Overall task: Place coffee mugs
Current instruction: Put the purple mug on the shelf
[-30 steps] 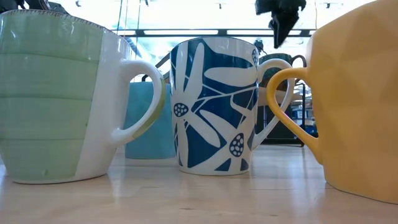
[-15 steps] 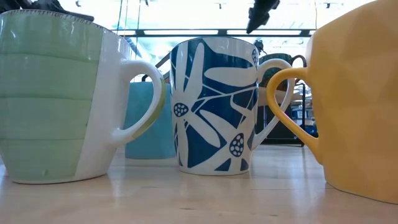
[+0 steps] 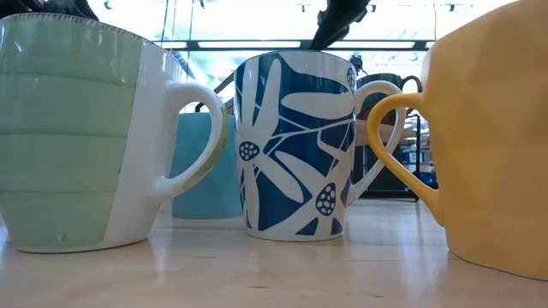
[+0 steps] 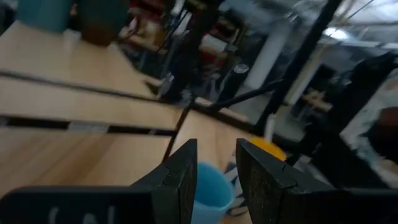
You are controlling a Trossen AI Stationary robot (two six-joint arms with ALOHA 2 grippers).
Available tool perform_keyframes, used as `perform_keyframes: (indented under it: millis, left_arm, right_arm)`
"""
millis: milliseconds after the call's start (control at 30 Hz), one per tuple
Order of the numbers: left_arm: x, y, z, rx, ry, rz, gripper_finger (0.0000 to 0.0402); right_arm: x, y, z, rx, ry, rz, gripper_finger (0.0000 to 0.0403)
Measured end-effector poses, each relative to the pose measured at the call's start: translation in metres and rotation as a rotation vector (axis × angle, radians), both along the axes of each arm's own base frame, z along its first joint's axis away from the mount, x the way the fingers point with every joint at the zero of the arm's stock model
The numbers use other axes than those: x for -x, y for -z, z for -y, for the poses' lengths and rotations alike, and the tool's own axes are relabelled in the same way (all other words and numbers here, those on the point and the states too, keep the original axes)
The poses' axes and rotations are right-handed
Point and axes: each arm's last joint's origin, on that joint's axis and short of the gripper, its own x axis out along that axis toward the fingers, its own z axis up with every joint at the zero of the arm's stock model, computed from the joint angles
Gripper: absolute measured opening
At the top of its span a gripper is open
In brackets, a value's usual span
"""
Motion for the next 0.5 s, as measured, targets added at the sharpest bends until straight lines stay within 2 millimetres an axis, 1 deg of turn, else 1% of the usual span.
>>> perform_keyframes:
  millis: [133,233,333,433,500]
  left_arm:
    - [-0.002,-0.009,0.002,0.007,0.016,-0.021,0.0116]
    - [-0.005,-0.011,0.003,0.022,0.023,-0.081,0.0116]
    - [-0.008,-0.018,0.004,0.046,0.024,-0.115,0.0116]
    - [-0.011,-0.017,0.006,0.039,0.034,-0.161,0.0116]
    - [-0.014,-0.019,0.007,0.037,0.037,-0.173,0.0116]
  right_arm:
    - [-0.005,0.017,-0.011,-0.011,-0.023,0.017,0.0175]
    - [-0.008,0.028,-0.018,-0.016,-0.037,0.031,0.0175]
    - [-0.011,0.034,-0.025,-0.018,-0.043,0.066,0.0175]
    - [-0.015,0.038,-0.034,-0.009,-0.050,0.114,0.0175]
    - [-0.014,0.044,-0.041,0.006,-0.058,0.113,0.0175]
